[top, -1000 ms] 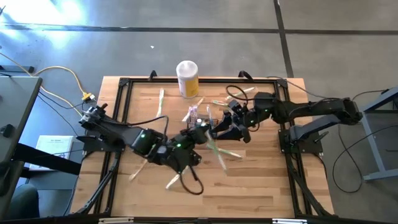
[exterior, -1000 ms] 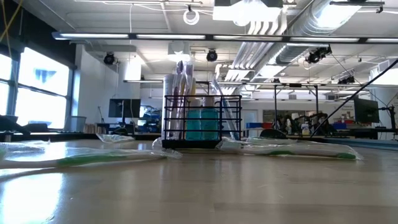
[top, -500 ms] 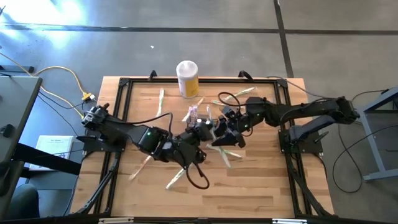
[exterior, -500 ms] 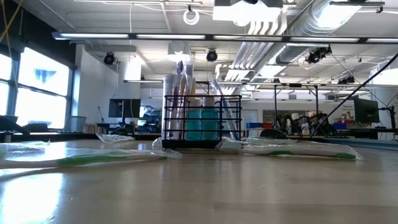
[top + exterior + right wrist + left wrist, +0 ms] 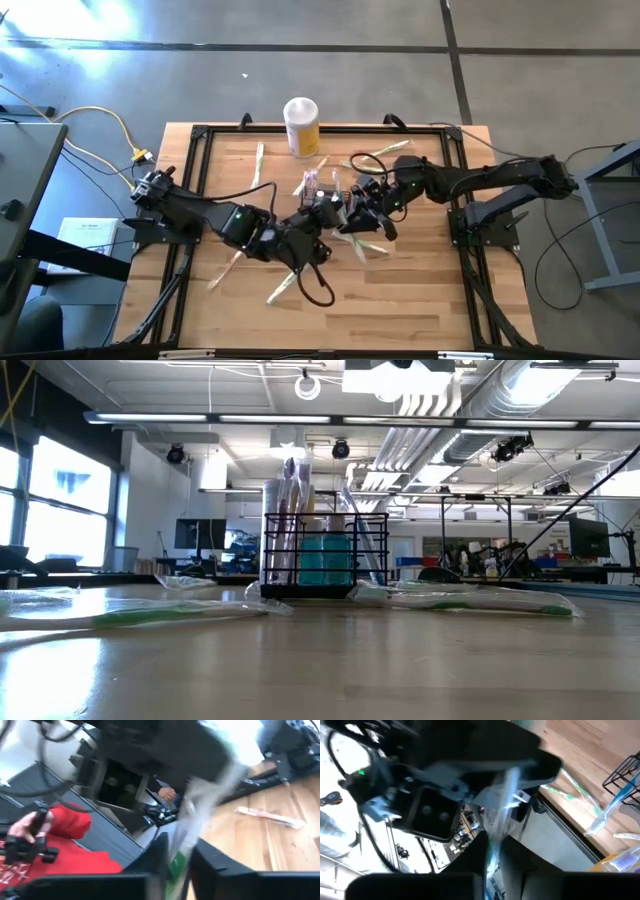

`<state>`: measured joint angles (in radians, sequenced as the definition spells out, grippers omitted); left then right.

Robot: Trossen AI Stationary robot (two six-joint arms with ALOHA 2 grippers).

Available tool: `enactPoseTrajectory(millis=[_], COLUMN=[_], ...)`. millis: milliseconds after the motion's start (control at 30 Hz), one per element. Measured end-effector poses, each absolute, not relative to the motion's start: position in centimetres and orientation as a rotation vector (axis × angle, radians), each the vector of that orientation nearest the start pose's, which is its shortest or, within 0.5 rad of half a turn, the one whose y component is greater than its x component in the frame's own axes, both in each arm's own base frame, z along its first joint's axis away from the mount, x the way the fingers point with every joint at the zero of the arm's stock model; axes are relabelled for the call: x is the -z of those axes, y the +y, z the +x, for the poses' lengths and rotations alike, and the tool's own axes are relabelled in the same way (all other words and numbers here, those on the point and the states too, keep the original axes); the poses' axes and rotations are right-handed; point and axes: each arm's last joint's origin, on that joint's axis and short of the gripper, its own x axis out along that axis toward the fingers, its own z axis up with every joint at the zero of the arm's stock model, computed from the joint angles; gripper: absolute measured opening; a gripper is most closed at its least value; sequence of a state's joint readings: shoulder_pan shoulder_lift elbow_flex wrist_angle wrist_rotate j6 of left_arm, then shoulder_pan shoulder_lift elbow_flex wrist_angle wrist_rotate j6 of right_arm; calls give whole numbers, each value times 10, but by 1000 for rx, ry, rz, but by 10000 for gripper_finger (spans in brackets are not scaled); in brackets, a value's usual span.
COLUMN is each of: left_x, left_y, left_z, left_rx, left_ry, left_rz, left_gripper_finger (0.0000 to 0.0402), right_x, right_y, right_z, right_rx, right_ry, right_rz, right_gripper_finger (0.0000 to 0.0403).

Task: Pick & Place toothbrushing station
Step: Put the green toothbrush into the right section wire organizer

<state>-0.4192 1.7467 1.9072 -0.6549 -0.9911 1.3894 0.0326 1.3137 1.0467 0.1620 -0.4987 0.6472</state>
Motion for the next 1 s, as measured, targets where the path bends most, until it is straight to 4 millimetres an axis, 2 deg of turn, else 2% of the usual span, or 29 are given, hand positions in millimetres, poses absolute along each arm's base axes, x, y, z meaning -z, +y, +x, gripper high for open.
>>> enactPoseTrajectory(millis=[67, 433, 600, 700, 867, 1000], left_x=[-423, -424, -433, -442, -453, -455], left_y=[-130, -132, -135, -133, -123, -110], left_z=[350, 350, 346, 337, 315, 299], left_rx=[-204, -193, -262, -296, -349, -346], left_ry=[723, 672, 605, 598, 599, 605], left_rz=[1650, 1568, 1376, 1283, 1105, 855], left_gripper_finger=[44, 167, 206, 214, 216, 216], right_x=[-340, -341, -345, -350, -363, -377], right_y=[23, 23, 23, 20, 18, 20], right_z=[297, 298, 294, 285, 258, 228], right_rx=[-475, -471, -456, -391, -283, -185], right_ry=[282, 255, 240, 239, 237, 197], right_rz=[651, 606, 588, 564, 477, 382], right_gripper_finger=[19, 15, 16, 15, 15, 15])
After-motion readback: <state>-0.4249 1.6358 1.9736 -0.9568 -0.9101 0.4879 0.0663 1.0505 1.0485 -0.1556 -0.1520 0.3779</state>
